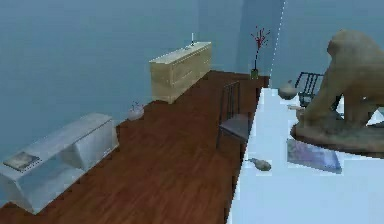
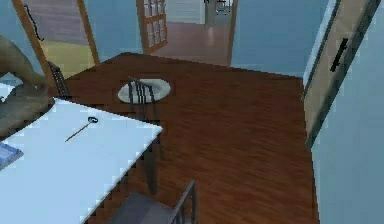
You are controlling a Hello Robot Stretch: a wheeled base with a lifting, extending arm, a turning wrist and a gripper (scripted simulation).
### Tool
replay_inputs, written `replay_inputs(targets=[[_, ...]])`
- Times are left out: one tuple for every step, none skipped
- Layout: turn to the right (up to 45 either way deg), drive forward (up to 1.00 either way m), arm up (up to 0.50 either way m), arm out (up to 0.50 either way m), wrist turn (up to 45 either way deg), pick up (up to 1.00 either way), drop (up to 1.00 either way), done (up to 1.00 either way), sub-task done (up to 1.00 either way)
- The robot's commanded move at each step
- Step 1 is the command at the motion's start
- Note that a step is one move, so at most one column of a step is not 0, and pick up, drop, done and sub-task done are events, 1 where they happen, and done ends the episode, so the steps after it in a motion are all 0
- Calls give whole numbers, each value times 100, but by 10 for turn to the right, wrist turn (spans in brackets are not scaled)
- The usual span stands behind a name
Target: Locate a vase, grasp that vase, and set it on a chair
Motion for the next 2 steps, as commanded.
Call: replay_inputs(targets=[[-270,0,0,0,0,0,0,0,0],[0,35,0,0,0,0,0,0,0]])
